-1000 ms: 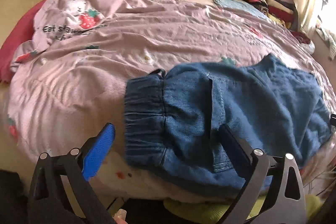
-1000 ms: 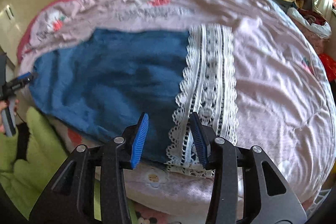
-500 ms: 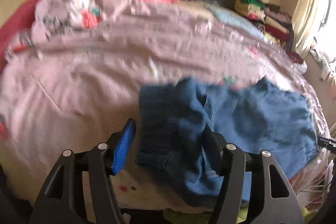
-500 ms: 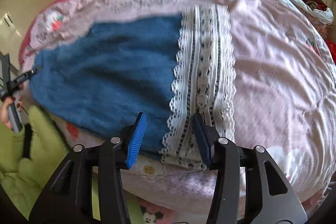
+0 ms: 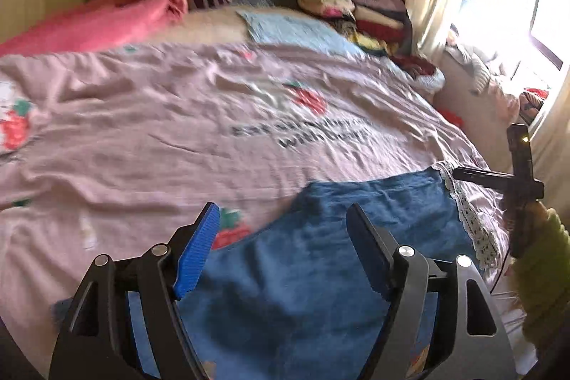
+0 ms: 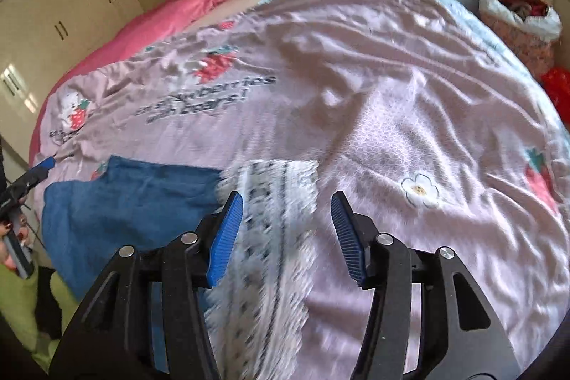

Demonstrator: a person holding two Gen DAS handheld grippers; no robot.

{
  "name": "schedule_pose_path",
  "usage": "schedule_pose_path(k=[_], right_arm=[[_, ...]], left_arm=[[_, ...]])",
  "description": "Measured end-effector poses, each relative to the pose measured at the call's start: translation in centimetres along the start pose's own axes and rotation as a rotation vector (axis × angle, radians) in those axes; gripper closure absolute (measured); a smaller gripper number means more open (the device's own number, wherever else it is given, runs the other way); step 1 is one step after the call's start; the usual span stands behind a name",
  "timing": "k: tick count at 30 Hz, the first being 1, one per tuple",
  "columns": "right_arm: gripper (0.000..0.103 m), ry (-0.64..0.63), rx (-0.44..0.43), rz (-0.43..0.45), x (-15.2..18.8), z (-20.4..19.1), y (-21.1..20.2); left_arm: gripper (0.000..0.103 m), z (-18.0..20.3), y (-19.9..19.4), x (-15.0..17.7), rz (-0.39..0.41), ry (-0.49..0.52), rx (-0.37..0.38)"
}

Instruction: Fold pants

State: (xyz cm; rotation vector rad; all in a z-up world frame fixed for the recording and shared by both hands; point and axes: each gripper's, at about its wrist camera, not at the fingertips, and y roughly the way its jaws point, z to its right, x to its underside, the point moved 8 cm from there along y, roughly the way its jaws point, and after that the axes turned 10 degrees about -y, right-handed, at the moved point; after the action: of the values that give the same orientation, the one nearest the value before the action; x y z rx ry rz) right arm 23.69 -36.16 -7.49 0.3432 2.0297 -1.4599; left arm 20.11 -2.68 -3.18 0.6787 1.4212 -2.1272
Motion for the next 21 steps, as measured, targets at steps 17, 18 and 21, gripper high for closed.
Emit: schedule_pose_path(k=[17,18,21], right_arm=[[0.094,-0.147,-0.021,0.051,0.7,-3.6,-1.5],[0.094,-0.163,-0.006,0.070,0.3,-3.7,-2.2],[0.094,-0.183,0.024,0.129,-1.7,-3.2,-3.6]], left_arm=[[0.092,2.8,9.5,2.3,-0.172,0.052,-0.023],[0.092,3.0,9.0,2.0,-0.155,0.062,-0.027],[0.092,3.3,8.0,0.4,-0.093,0.072,-0.042]])
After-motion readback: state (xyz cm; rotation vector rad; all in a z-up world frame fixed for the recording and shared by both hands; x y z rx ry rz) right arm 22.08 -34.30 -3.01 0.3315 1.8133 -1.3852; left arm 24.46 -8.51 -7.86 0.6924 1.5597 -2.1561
